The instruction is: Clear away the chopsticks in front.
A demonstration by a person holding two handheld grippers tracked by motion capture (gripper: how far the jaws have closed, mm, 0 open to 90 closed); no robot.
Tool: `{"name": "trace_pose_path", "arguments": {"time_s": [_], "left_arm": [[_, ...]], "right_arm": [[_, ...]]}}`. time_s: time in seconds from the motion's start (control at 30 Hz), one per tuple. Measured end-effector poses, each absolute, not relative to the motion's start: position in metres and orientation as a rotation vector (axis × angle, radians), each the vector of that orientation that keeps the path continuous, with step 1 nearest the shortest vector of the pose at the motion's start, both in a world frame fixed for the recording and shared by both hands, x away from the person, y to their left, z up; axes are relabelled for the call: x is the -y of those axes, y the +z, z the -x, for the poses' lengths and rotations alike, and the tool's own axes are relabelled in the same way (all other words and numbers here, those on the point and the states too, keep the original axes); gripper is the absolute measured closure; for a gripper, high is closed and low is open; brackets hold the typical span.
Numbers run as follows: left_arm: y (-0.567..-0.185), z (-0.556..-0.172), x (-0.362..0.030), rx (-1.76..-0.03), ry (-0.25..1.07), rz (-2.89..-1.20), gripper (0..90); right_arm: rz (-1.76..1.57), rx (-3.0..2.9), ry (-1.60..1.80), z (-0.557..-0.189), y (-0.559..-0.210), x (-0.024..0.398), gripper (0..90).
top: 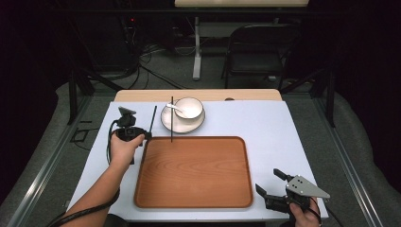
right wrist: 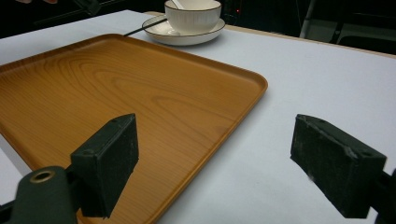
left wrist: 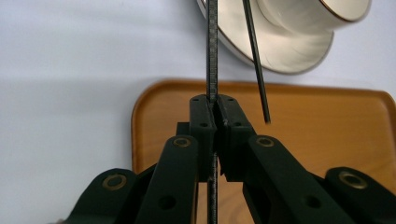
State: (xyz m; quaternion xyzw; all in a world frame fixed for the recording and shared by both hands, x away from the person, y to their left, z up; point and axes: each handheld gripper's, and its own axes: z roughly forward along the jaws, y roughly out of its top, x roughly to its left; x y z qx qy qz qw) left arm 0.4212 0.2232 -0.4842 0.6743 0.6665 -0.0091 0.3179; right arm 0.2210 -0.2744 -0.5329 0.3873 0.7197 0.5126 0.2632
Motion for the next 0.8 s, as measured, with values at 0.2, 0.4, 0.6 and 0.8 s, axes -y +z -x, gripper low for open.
{"name": "trace_pose_path", "arguments": {"time_s": [0.2, 0.4, 0.6, 0.8], "left_arm": [[-0.485, -0.392, -0.228, -1.727, -0.032, -1.795, 85.9], [-0.491, -0.366, -0.227, -1.715, -0.041, -1.821, 85.8], [-0.496, -0.345, -0.221, -1.700, -0.074, -1.852, 85.9], [-0.504, -0.333, -0.216, -1.704, -0.077, -1.900, 85.8]], "right_arm": [[-1.048, -1.948, 1.385, -0.221, -0.533, 0.274, 14.7], [-1.055, -1.946, 1.386, -0.221, -0.533, 0.274, 14.7], [-1.059, -1.944, 1.385, -0.221, -0.533, 0.274, 14.7], [-1.061, -1.943, 1.386, -0.222, -0.533, 0.274, 14.7]]}}
